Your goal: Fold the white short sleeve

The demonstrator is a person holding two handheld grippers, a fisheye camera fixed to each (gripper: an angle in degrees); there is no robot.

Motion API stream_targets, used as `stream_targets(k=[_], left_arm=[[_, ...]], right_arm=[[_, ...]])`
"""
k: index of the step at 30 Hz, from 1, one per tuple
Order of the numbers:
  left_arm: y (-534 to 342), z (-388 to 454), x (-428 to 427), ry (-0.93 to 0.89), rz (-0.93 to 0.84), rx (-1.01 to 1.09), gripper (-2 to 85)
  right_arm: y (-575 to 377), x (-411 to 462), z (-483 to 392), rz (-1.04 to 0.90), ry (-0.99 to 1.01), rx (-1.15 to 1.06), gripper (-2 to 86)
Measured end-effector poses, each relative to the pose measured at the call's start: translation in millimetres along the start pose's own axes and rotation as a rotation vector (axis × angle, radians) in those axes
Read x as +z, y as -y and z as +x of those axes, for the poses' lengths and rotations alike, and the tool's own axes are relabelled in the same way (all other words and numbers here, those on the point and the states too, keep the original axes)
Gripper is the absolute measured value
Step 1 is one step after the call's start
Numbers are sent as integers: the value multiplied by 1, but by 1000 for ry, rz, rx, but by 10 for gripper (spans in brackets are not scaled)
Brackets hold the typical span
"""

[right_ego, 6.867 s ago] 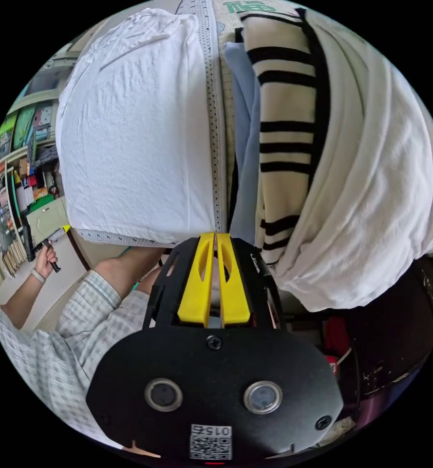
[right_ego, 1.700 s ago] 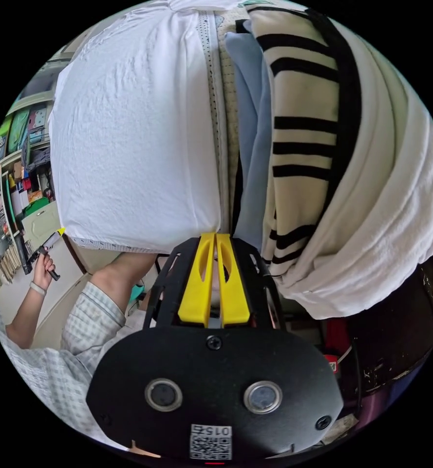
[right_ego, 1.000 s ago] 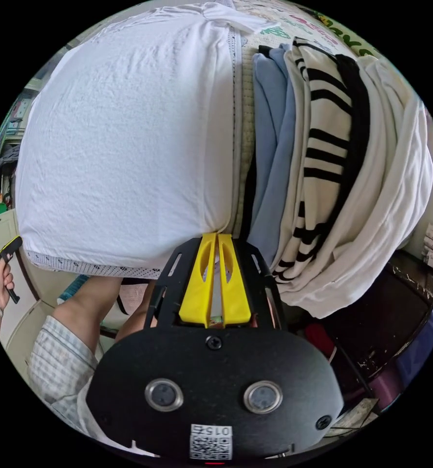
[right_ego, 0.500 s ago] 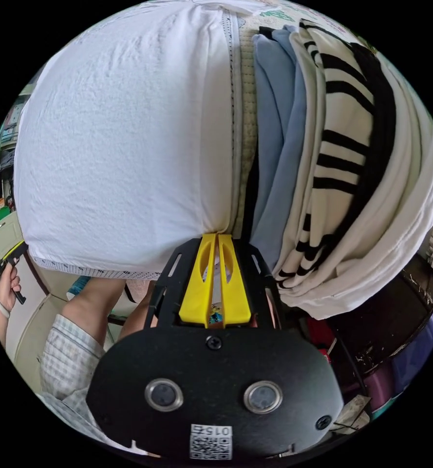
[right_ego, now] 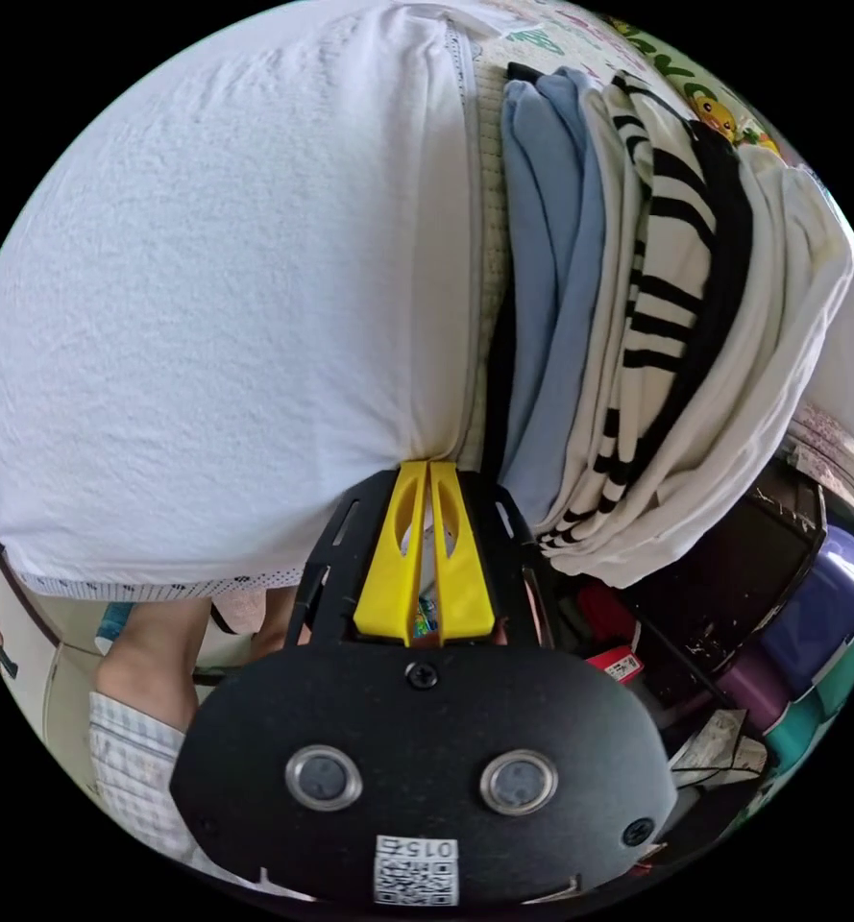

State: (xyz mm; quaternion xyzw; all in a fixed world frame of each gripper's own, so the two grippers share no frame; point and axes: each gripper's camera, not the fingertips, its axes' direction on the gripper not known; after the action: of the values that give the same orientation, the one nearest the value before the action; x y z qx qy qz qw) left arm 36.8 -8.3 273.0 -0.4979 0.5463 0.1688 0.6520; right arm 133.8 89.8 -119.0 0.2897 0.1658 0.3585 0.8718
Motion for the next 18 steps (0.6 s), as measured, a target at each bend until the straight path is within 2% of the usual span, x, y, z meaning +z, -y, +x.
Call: stream_targets(k=[7, 11, 14, 16, 18], left_arm=[[27, -4, 18, -10, -62, 63, -7], [21, -27, 20, -102, -40, 123, -1], [7, -62, 6, -116, -24, 74, 6], [3, -84, -12, -93, -16, 7, 11], [7, -89, -50, -47, 80, 20, 17]], right_arm=[[0, 26, 27, 15, 101, 21, -5], [1, 39, 68, -31, 248, -39, -6], [-5, 46, 120, -35, 417, 27, 3], [-8, 45, 147, -20, 447, 64, 15], [-8, 30, 173, 93, 495, 67, 40]])
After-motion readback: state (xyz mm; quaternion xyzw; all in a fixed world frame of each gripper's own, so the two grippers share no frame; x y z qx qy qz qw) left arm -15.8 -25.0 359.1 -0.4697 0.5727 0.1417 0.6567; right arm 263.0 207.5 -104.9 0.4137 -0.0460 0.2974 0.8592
